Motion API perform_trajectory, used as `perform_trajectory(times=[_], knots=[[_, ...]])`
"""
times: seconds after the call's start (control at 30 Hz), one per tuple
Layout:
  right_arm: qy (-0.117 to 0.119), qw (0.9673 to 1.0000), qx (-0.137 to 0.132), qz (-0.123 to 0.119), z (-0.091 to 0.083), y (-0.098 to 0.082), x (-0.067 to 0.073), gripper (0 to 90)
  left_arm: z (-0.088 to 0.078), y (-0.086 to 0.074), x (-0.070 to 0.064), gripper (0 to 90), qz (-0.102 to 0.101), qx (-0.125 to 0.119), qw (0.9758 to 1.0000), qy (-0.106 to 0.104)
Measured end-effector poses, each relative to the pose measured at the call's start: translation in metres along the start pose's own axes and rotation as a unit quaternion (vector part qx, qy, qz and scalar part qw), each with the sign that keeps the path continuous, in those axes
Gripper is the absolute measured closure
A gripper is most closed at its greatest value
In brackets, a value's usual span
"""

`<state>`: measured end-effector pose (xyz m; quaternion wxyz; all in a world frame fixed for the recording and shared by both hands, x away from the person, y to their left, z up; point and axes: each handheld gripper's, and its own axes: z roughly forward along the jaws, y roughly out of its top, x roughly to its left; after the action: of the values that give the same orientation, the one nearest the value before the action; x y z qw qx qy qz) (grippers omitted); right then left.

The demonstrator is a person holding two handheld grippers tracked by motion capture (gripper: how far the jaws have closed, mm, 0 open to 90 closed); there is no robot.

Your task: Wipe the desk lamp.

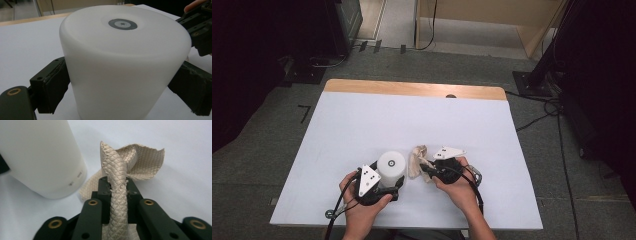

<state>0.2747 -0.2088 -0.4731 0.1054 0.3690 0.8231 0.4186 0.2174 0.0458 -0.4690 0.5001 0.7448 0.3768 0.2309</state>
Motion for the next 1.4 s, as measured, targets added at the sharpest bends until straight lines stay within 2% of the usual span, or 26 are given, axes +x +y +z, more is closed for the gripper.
perform_trajectory(times=[0.1,0.17,0.23,0.27,0.33,0.37,0.4,0.43,0.53,0.6,0.63,0.73,0.77,0.87,1.0,1.1,1.13,1.3,1.4], knots=[[0.01,0.9999,0.006,-0.007,0.001,0.0,0.001,82.2,0.001,0.001,0.008,8.4,0.01,-0.003,0.9997,-0.021],[0.029,0.9996,-0.003,-0.005,-0.001,0.001,0.0,82.5,0.002,0.002,0.017,8.5,0.017,-0.007,0.9987,-0.048],[0.04,0.9991,-0.011,-0.001,-0.006,0.003,-0.001,82.4,0.004,0.003,0.027,8.6,0.023,-0.008,0.9961,-0.085],[0.037,0.9992,-0.014,0.0,-0.008,0.003,-0.002,82.4,0.004,0.003,0.033,8.6,0.024,-0.008,0.9933,-0.113],[0.015,0.9999,-0.008,0.003,-0.01,0.003,-0.006,82.2,0.004,0.005,0.04,8.7,0.026,-0.007,0.9881,-0.152],[0.001,1.0,-0.005,0.003,-0.01,0.002,-0.008,82.0,0.004,0.007,0.043,8.7,0.041,-0.004,0.9853,-0.166],[-0.007,0.9999,-0.007,0.007,-0.011,0.001,-0.01,81.6,0.004,0.007,0.043,8.7,0.041,-0.004,0.9853,-0.166],[-0.021,0.9996,-0.01,0.014,-0.01,-0.001,-0.013,79.8,0.004,0.009,0.045,8.8,0.072,0.0,0.9796,-0.188],[-0.043,0.9986,-0.018,0.025,-0.01,-0.001,-0.011,72.8,0.004,0.009,0.046,8.8,0.1,0.001,0.9739,-0.204],[-0.049,0.9981,-0.03,0.023,-0.01,0.0,-0.007,68.2,0.005,0.009,0.049,8.8,0.098,0.0,0.9721,-0.213],[-0.053,0.9977,-0.035,0.023,-0.01,0.001,-0.006,66.1,0.005,0.009,0.049,8.8,0.098,0.0,0.9721,-0.213],[-0.08,0.9951,-0.048,0.033,-0.011,0.002,-0.001,60.0,0.005,0.008,0.052,8.8,0.1,-0.003,0.9697,-0.223],[-0.09,0.9939,-0.05,0.041,-0.011,0.003,0.001,58.2,0.005,0.008,0.051,8.7,0.103,-0.005,0.9694,-0.223],[-0.11,0.9905,-0.064,0.052,-0.015,0.008,0.012,55.6,0.001,0.005,0.046,8.8,0.102,-0.014,0.9749,-0.198],[-0.132,0.9869,-0.075,0.053,-0.018,0.013,0.024,53.6,0.001,0.004,0.045,8.9,0.098,-0.004,0.9762,-0.194],[-0.123,0.989,-0.057,0.058,-0.011,0.012,0.031,49.6,0.001,0.004,0.045,9.0,0.096,0.001,0.9769,-0.191],[-0.126,0.9892,-0.047,0.057,-0.006,0.01,0.033,48.7,0.001,0.004,0.044,9.0,0.094,0.003,0.9773,-0.19],[-0.153,0.986,-0.021,0.064,0.013,0.0,0.034,42.2,0.002,0.003,0.043,8.8,0.092,0.008,0.9781,-0.187],[-0.179,0.9827,-0.001,0.047,0.021,-0.005,0.033,41.1,0.003,0.003,0.043,8.7,0.092,0.012,0.9784,-0.185]])
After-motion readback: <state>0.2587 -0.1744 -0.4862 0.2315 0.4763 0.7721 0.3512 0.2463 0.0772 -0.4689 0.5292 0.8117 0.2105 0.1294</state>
